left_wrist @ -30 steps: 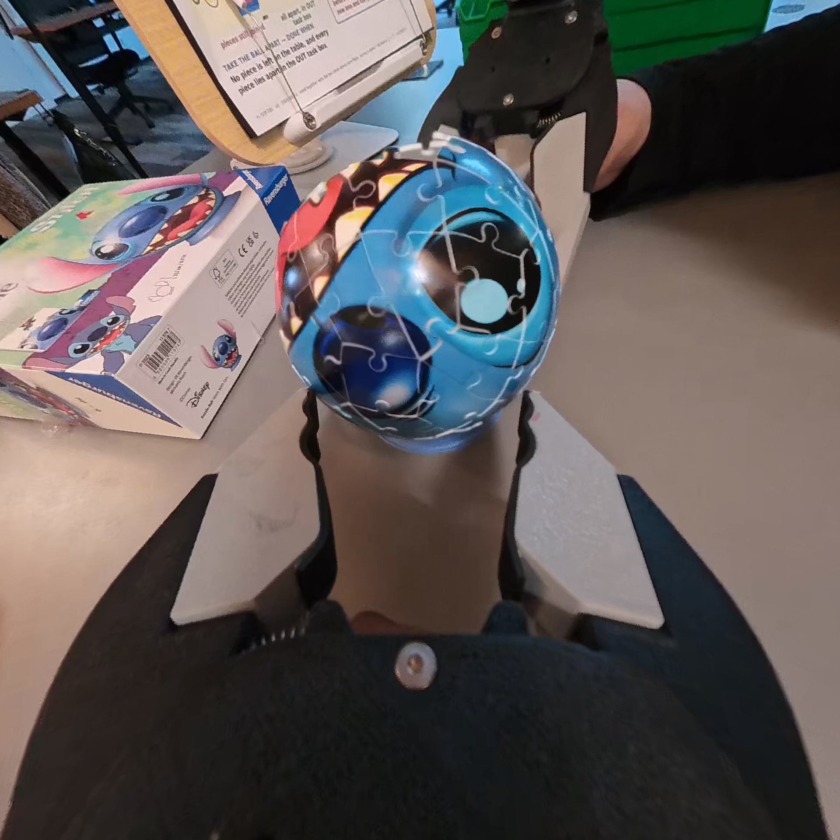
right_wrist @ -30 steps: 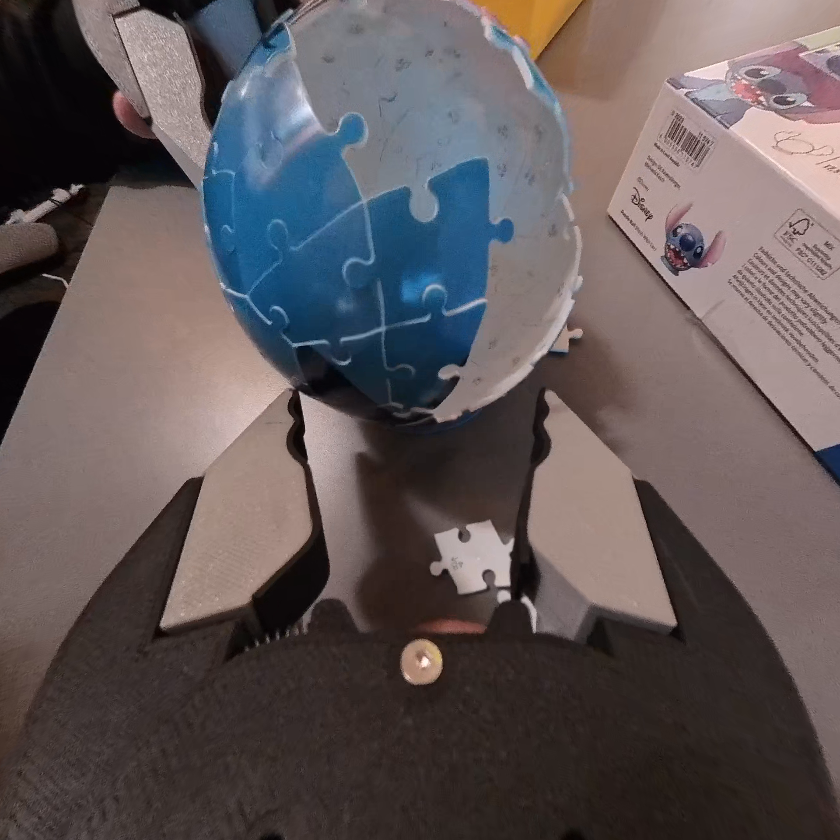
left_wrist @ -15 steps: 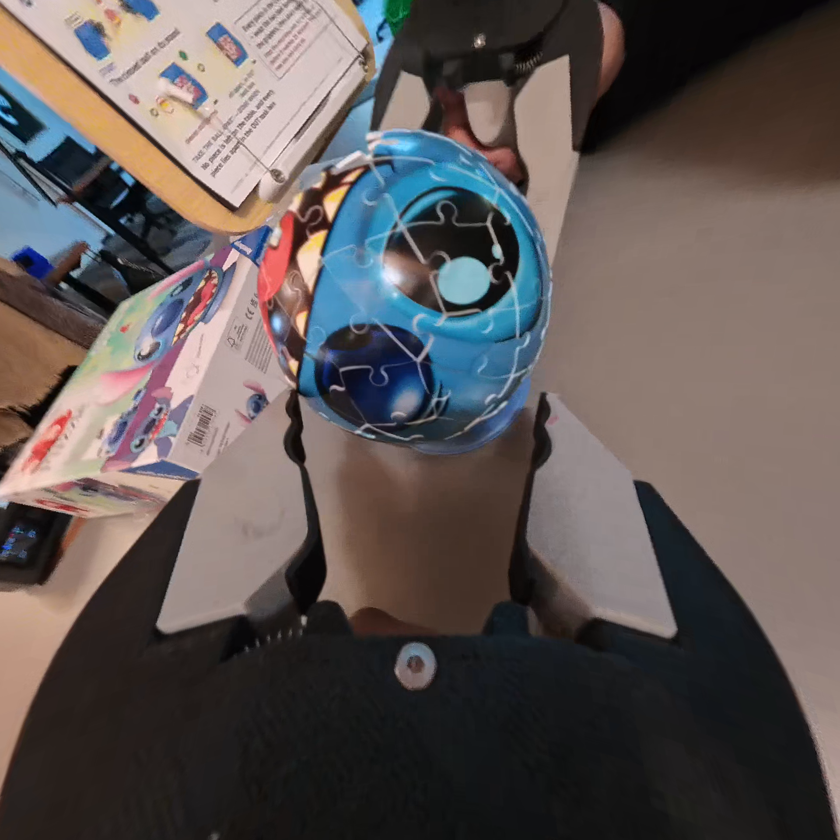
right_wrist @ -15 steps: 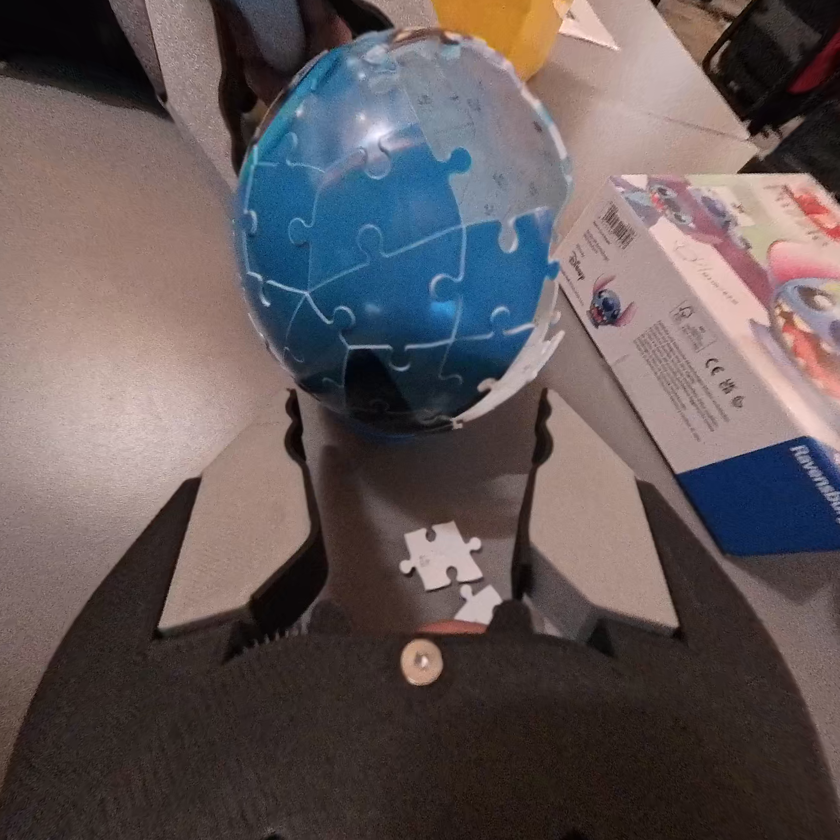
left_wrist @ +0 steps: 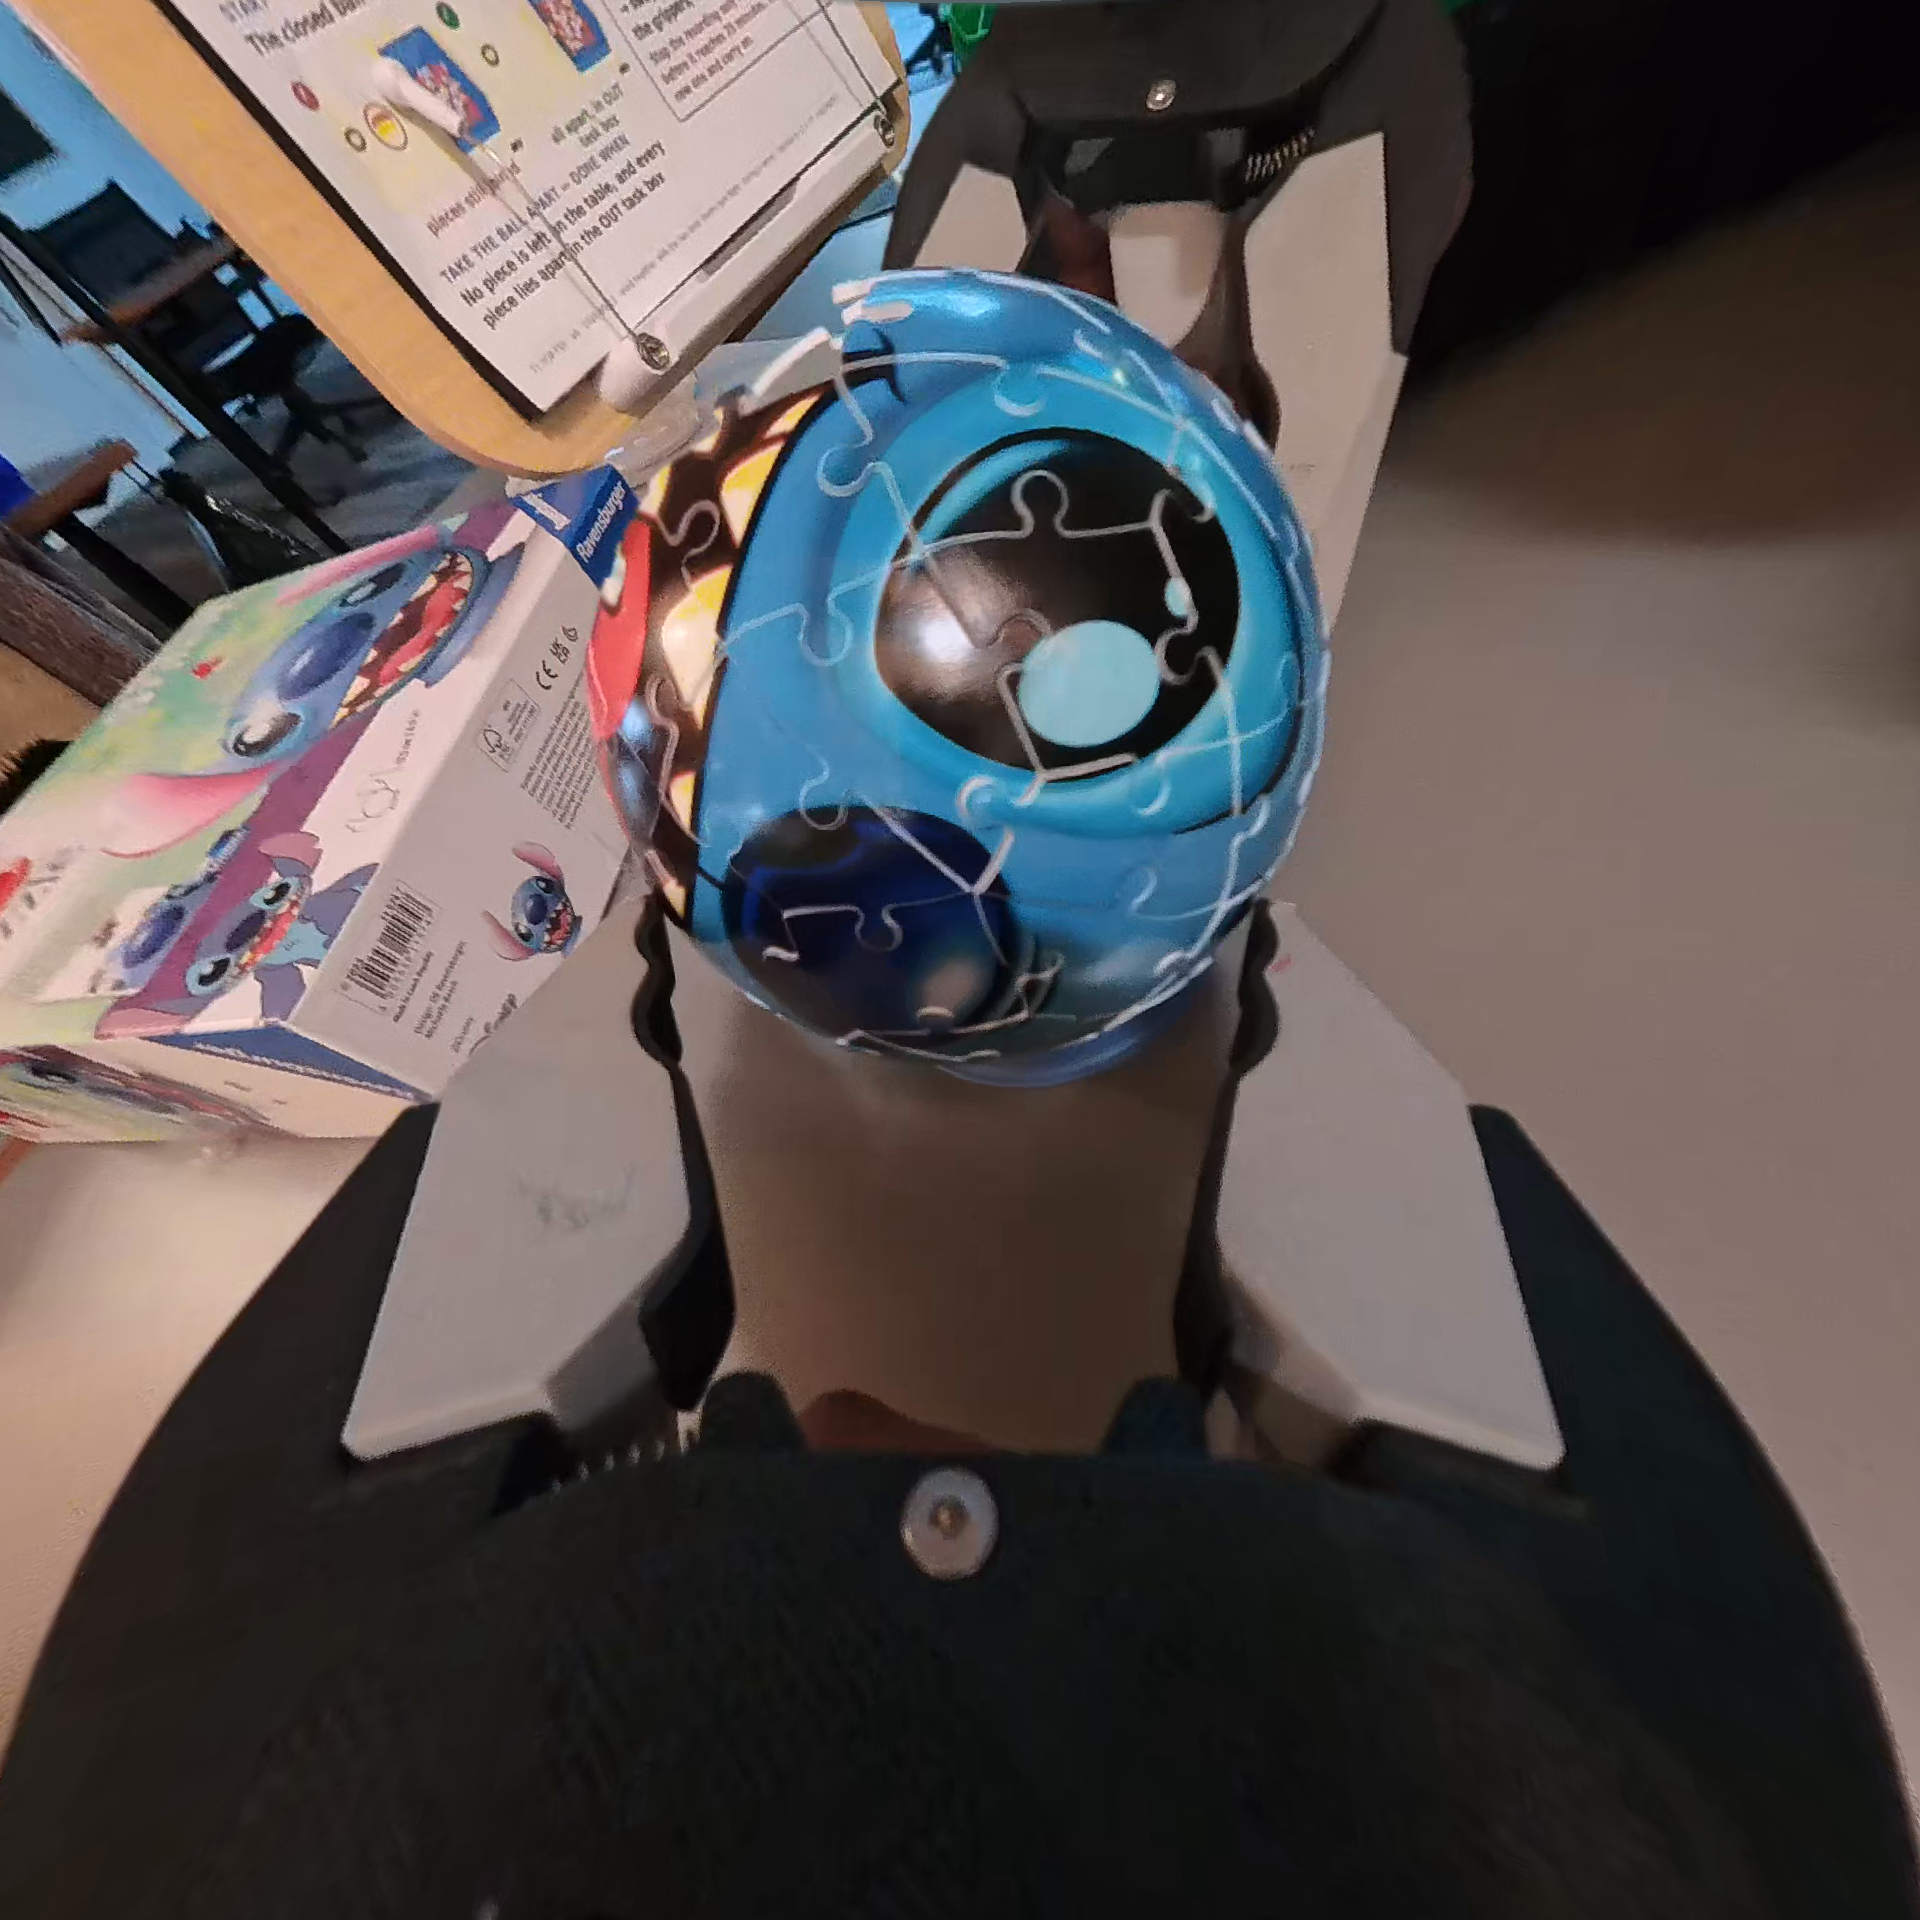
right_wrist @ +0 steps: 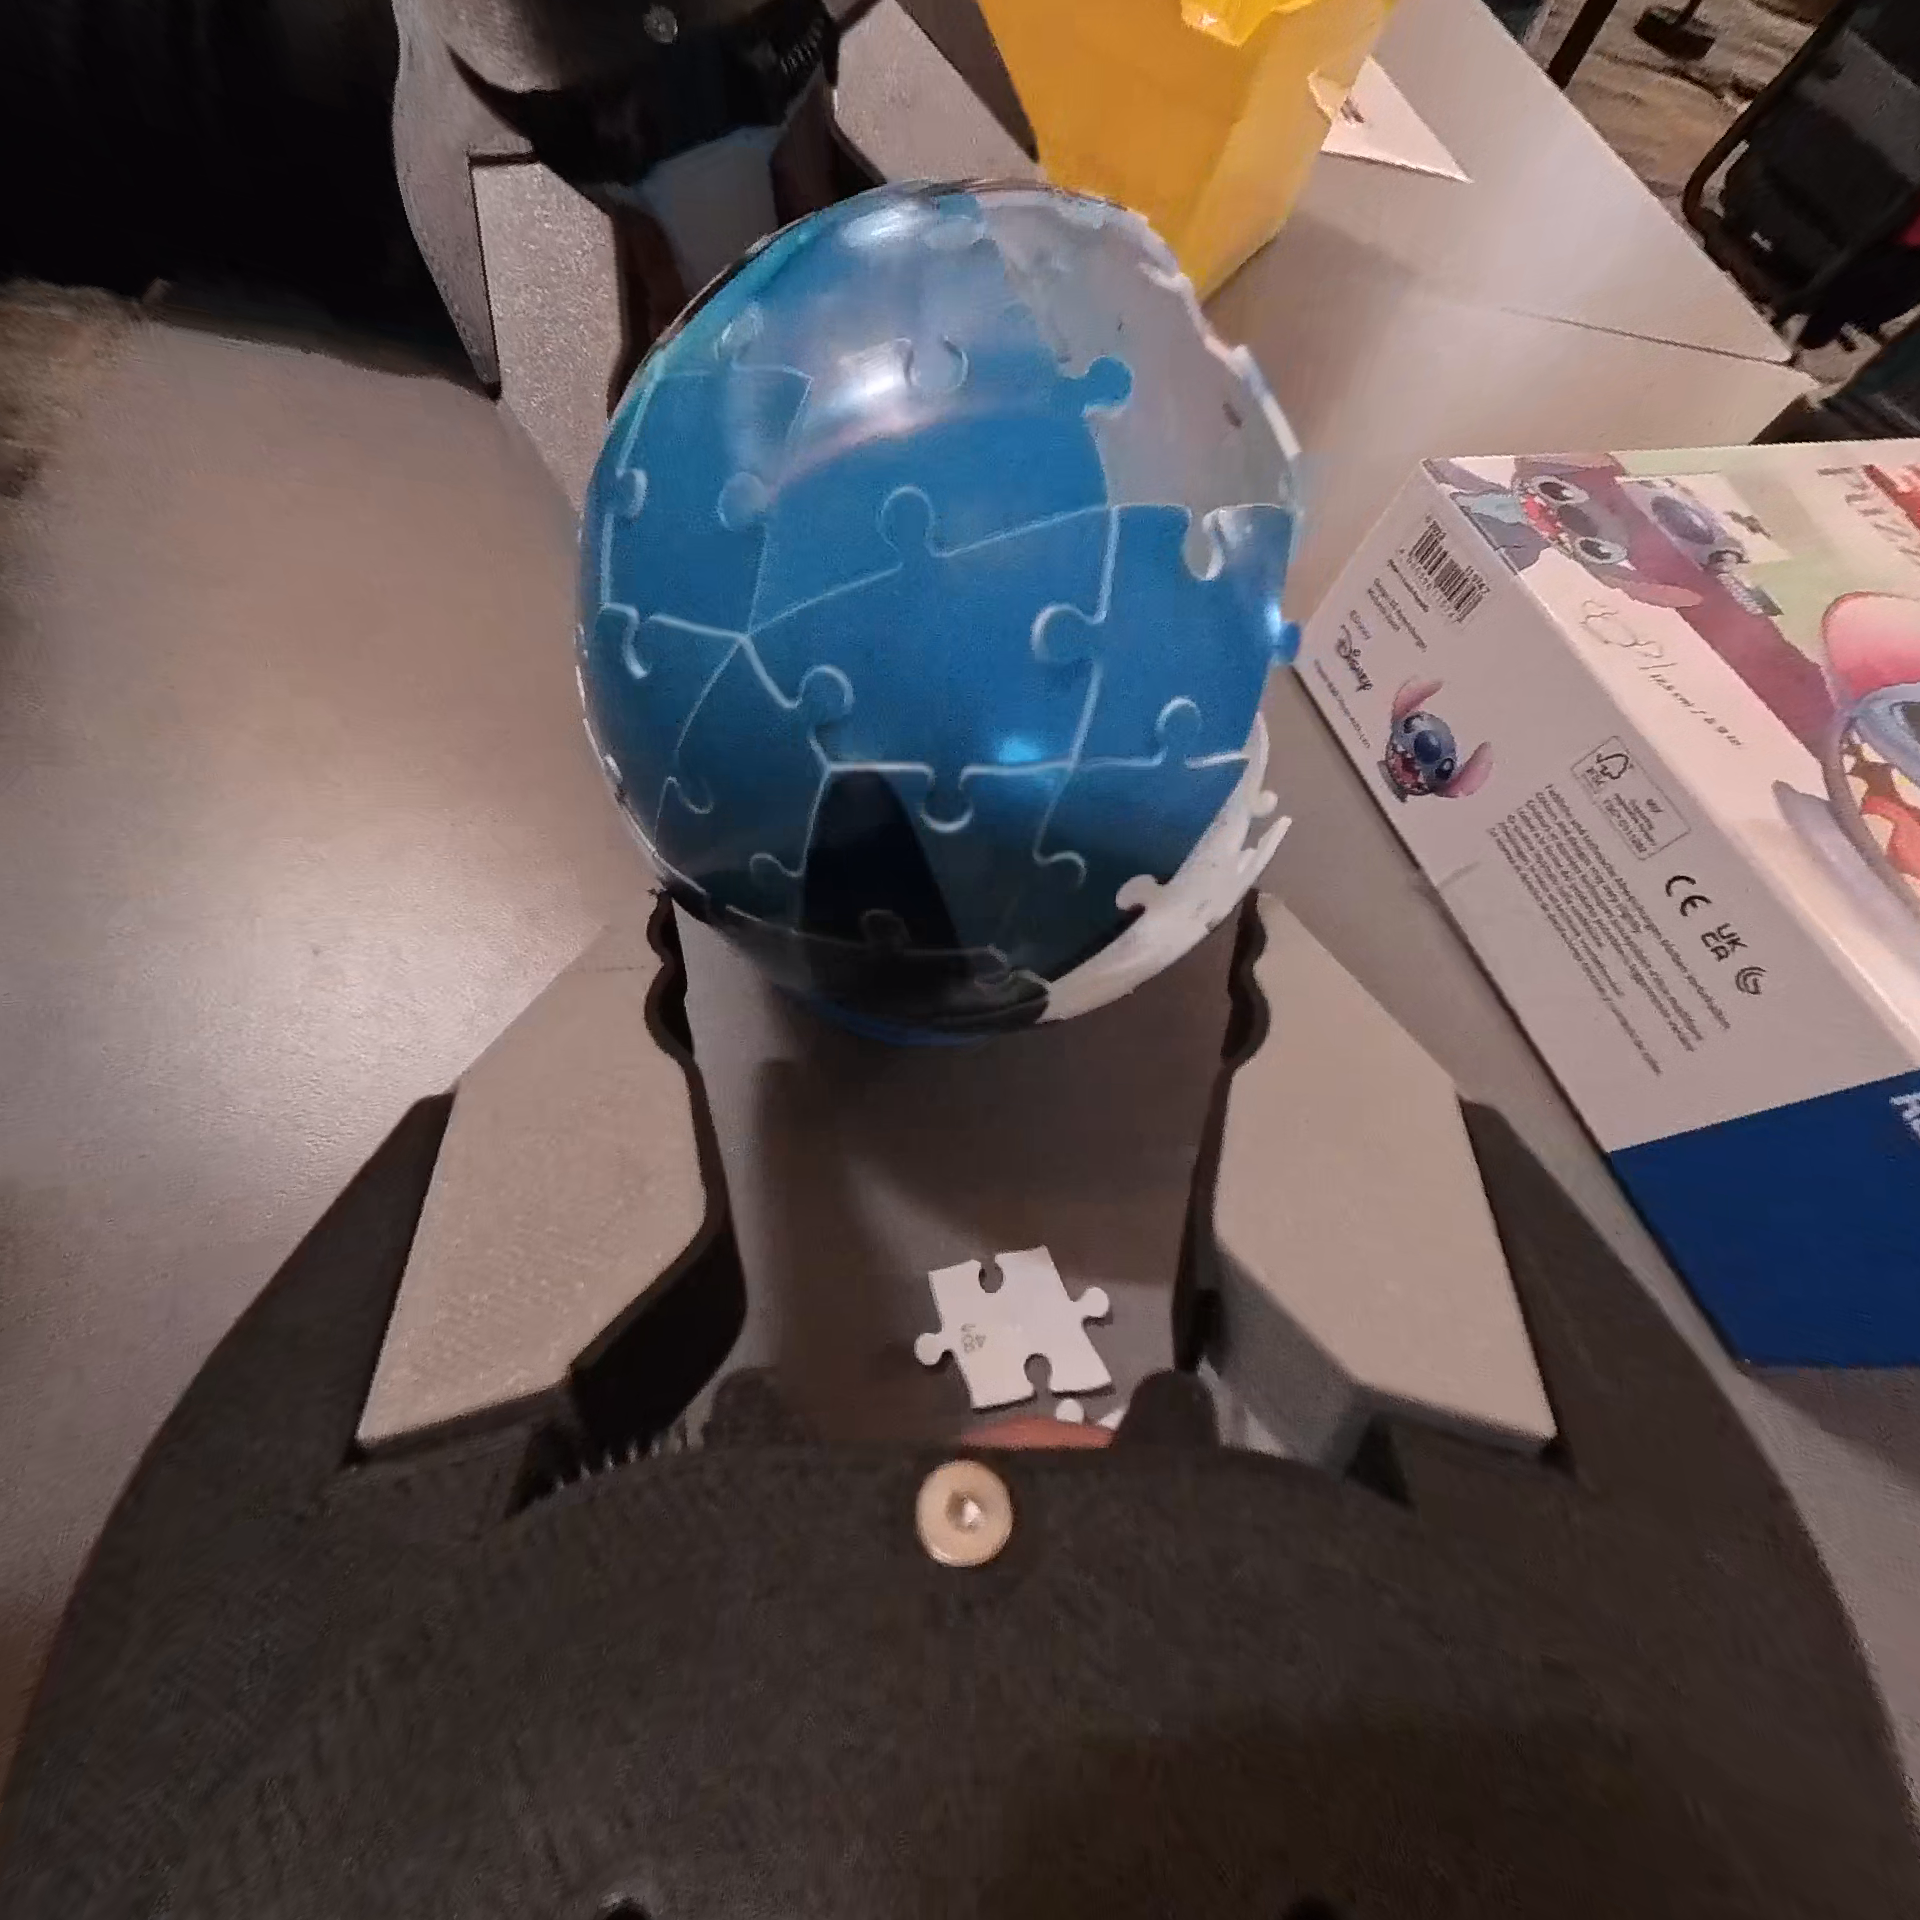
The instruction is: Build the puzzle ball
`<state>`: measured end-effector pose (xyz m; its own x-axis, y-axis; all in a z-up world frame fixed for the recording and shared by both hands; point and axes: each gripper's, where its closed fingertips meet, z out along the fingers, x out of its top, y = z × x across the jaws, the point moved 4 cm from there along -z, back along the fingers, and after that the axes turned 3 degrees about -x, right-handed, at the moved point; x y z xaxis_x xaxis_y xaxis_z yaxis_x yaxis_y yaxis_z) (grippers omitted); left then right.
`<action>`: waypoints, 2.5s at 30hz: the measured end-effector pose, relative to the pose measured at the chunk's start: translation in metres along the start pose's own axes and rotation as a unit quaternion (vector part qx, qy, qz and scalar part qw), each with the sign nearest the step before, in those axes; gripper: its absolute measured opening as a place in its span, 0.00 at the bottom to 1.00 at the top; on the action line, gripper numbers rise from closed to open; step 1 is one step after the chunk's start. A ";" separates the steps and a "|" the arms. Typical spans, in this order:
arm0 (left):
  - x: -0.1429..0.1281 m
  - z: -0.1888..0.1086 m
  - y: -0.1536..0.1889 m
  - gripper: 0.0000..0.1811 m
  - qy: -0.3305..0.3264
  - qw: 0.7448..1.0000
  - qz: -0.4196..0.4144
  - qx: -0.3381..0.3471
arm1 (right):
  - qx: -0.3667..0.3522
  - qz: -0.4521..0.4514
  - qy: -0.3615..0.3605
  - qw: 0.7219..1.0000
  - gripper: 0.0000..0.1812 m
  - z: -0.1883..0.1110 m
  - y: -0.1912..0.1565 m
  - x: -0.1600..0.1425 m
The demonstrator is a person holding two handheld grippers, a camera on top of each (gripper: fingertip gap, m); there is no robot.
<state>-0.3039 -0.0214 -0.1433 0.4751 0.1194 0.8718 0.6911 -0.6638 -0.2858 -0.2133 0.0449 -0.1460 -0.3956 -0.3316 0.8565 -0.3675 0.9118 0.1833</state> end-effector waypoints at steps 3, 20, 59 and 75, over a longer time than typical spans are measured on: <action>0.001 0.000 0.000 0.60 0.007 0.999 -0.035 -0.011 | 0.027 0.040 -0.001 0.999 0.57 0.001 0.000 -0.001; 0.001 -0.010 -0.003 0.56 0.033 0.999 -0.039 -0.019 | -0.009 -0.031 0.007 0.999 0.57 0.000 0.000 0.001; -0.002 -0.002 0.007 0.56 -0.007 0.999 0.031 0.026 | -0.004 -0.082 0.050 0.995 0.51 0.001 -0.011 0.000; -0.005 -0.002 0.007 0.54 -0.017 0.999 0.041 0.030 | -0.019 -0.104 0.050 0.993 0.49 -0.003 -0.010 -0.003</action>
<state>-0.3026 -0.0288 -0.1490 0.5485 0.0917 0.8311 0.6797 -0.6278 -0.3793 -0.2057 0.0374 -0.1487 -0.2273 -0.4898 0.8417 -0.4000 0.8350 0.3779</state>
